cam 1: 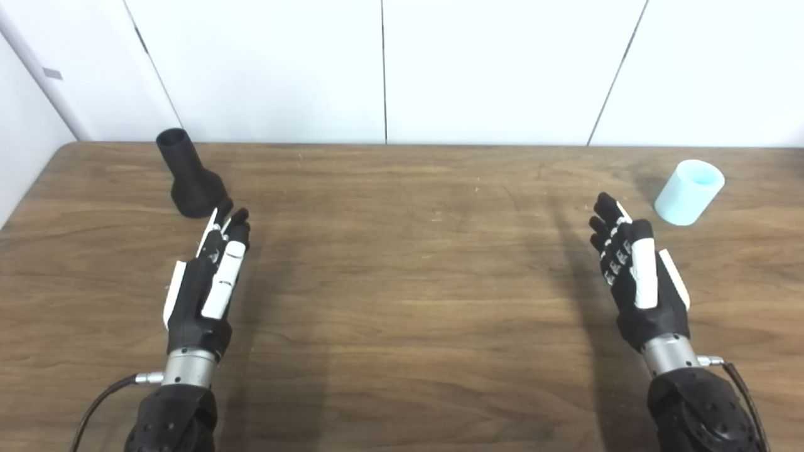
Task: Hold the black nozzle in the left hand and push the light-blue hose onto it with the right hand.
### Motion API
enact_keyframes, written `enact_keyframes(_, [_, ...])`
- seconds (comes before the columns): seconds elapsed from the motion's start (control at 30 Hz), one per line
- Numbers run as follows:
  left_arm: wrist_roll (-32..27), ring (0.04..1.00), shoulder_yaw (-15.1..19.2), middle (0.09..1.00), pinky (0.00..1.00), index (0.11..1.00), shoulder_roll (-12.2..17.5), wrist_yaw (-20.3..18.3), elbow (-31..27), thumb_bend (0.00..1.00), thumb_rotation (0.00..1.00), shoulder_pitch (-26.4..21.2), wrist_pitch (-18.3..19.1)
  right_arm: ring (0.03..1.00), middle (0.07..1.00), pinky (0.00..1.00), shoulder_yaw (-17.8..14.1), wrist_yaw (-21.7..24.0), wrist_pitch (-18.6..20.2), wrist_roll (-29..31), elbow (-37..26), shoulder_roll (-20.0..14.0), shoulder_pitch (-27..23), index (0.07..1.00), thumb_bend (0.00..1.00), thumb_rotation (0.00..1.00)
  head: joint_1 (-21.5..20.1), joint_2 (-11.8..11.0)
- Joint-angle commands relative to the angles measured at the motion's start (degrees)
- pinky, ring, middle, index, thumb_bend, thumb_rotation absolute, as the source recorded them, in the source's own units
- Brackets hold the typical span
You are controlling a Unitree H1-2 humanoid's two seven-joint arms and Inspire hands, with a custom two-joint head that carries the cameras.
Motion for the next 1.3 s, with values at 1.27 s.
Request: enact_keyframes(1.27, [0.4,0.965,0.8,0.951,0.98,0.959,0.3,0.5,-1.4,0.43,0.74,0.1,-1.2,1.0,0.991,1.0,0.7,0.9,-2.6,-0.1,-0.7,-0.1,-1.9,0.975,0.54,1.0,1.0,-1.8])
